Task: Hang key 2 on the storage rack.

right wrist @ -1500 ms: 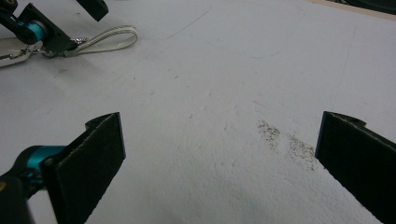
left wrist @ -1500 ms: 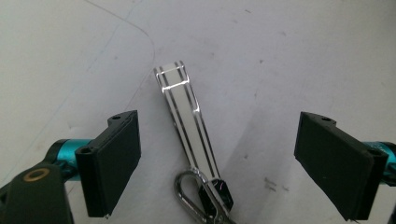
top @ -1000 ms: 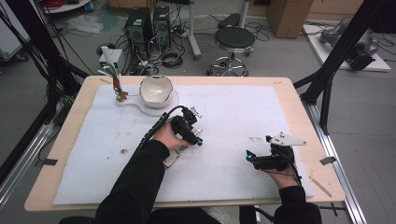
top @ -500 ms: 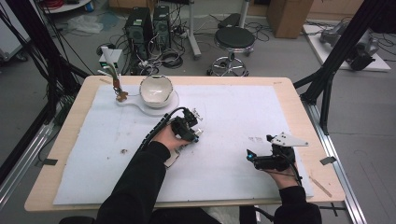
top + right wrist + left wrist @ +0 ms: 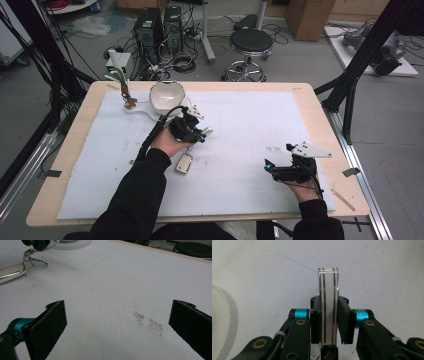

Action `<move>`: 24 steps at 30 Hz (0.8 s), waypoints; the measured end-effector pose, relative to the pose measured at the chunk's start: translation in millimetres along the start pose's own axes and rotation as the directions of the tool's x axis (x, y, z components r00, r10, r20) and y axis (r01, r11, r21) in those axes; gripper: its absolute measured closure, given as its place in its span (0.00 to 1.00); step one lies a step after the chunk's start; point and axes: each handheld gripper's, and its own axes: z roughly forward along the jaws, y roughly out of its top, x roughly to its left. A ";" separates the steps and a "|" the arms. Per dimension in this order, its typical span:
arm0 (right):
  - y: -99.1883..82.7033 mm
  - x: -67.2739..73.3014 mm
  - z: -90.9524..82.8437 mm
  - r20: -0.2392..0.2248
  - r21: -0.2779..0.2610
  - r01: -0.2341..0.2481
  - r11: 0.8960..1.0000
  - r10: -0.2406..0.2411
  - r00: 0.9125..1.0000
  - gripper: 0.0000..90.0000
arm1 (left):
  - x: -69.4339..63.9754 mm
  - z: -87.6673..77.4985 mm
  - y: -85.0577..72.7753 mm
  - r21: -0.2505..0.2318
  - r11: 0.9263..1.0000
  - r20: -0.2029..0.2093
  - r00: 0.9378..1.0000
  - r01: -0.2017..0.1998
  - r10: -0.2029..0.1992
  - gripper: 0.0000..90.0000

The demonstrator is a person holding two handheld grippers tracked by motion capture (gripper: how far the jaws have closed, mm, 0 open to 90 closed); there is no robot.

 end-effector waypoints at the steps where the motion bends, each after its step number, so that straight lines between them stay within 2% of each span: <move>1: 0.0 0.4 0.3 -0.003 0.002 0.001 1.000 -0.001 1.000 0.01 | 1.2 -4.1 -1.3 -0.011 1.000 0.005 1.000 0.008 -0.008 0.83; 6: -0.5 1.7 3.1 -0.010 0.014 0.013 1.000 -0.013 1.000 0.01 | 8.9 -27.7 -7.9 -0.072 0.997 0.005 1.000 0.031 -0.030 0.83; 10: -0.8 1.3 4.5 -0.008 0.017 0.012 1.000 -0.012 1.000 0.01 | 17.2 -49.1 -15.2 -0.124 0.991 0.010 0.999 0.050 -0.050 0.83; 14: -1.8 1.7 6.9 -0.009 0.025 0.007 1.000 -0.006 1.000 0.01 | 29.0 -70.8 -25.0 -0.173 0.983 -0.009 0.998 0.067 -0.070 0.83; 18: -1.0 3.2 8.7 0.002 0.030 0.014 0.999 -0.014 1.000 0.01 | 39.9 -89.9 -35.3 -0.189 0.978 -0.034 0.995 0.087 -0.095 0.83; 24: 0.9 3.8 7.1 0.014 0.015 0.016 1.000 -0.016 1.000 0.01 | 50.1 -113.1 -47.4 -0.221 0.972 -0.084 0.991 0.080 -0.100 0.83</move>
